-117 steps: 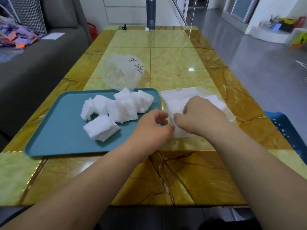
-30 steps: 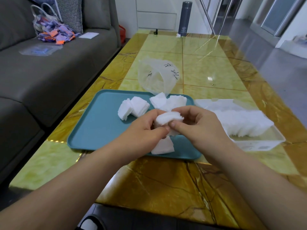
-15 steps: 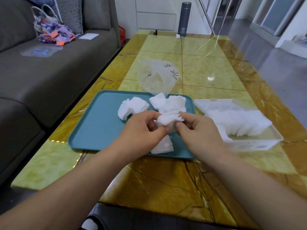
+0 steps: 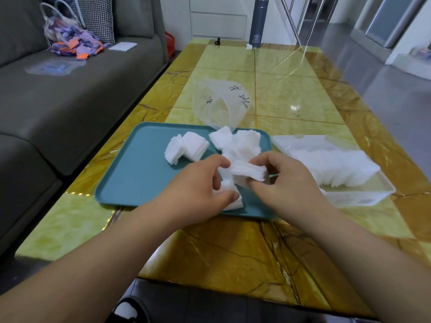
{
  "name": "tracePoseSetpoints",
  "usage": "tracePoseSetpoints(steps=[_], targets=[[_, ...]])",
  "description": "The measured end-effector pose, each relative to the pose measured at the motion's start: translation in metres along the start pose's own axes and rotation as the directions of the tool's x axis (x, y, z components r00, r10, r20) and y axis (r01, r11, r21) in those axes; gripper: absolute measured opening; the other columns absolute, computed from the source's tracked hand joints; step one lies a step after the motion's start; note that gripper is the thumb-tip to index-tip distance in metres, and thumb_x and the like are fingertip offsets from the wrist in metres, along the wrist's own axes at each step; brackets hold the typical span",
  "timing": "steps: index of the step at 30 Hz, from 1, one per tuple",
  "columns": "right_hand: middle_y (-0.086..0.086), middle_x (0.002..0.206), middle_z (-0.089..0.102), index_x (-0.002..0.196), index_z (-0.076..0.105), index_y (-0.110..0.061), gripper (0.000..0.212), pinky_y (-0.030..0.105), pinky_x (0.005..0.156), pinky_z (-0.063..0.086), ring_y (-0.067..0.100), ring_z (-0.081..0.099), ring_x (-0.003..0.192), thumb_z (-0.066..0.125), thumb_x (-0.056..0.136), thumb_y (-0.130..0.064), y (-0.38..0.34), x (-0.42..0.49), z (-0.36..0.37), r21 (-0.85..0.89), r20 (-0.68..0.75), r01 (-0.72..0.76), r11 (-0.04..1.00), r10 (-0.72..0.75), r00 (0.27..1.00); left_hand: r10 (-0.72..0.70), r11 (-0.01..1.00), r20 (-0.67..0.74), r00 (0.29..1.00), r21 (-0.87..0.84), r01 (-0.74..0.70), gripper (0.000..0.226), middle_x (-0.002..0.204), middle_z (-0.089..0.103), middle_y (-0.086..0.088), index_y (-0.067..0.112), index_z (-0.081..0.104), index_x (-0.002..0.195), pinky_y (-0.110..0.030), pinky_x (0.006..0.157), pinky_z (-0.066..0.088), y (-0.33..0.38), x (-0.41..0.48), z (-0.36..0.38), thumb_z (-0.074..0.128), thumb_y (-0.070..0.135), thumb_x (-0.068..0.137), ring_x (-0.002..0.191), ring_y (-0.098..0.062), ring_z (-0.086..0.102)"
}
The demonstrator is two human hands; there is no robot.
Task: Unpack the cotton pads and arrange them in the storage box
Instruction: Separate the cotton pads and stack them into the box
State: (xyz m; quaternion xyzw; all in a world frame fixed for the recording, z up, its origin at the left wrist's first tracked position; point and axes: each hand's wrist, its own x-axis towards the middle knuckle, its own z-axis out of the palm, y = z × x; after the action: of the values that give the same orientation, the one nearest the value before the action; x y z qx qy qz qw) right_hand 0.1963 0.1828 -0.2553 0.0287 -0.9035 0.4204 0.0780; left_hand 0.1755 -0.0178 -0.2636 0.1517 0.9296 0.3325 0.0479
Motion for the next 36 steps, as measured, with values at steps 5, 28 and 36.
tracePoseSetpoints(steps=[5, 28, 36], targets=[[-0.018, 0.098, 0.069, 0.108, 0.070, -0.032, 0.024, 0.010, 0.075, 0.046, 0.001, 0.062, 0.090, 0.075, 0.087, -0.022, 0.011, -0.010, 0.004, -0.125, 0.090, -0.049, 0.991, 0.060, 0.994, 0.000, 0.952, 0.085, 0.996, 0.306, -0.026, 0.045, 0.115, 0.048, 0.014, 0.038, 0.061, 0.127, -0.036, 0.087, 0.050, -0.005, -0.003, -0.002, 0.070, 0.056, 0.087, 0.101, -0.012, 0.055], [-0.018, 0.102, 0.064, 0.115, 0.061, -0.030, 0.039, 0.016, 0.074, 0.048, 0.002, 0.062, 0.090, 0.079, 0.082, -0.021, 0.011, 0.000, 0.007, -0.082, 0.122, -0.137, 0.987, 0.147, 0.982, 0.066, 0.965, 0.023, 0.998, -0.256, -0.057, 0.022, 0.074, 0.073, 0.002, 0.032, 0.075, 0.102, -0.014, 0.053, 0.046, 0.004, -0.009, -0.019, 0.062, 0.015, 0.099, 0.056, -0.003, 0.063], [-0.013, 0.097, 0.076, 0.114, 0.072, -0.023, 0.043, 0.008, 0.072, 0.052, -0.003, 0.069, 0.086, 0.061, 0.086, 0.007, 0.018, -0.007, -0.010, 0.049, 0.215, -0.101, 0.994, 0.089, 0.973, 0.091, 0.978, 0.101, 0.991, -0.195, -0.070, 0.010, 0.072, 0.067, 0.026, 0.031, 0.074, 0.095, -0.012, 0.055, 0.045, 0.011, 0.005, 0.006, 0.077, 0.023, 0.090, 0.058, 0.002, 0.061]])
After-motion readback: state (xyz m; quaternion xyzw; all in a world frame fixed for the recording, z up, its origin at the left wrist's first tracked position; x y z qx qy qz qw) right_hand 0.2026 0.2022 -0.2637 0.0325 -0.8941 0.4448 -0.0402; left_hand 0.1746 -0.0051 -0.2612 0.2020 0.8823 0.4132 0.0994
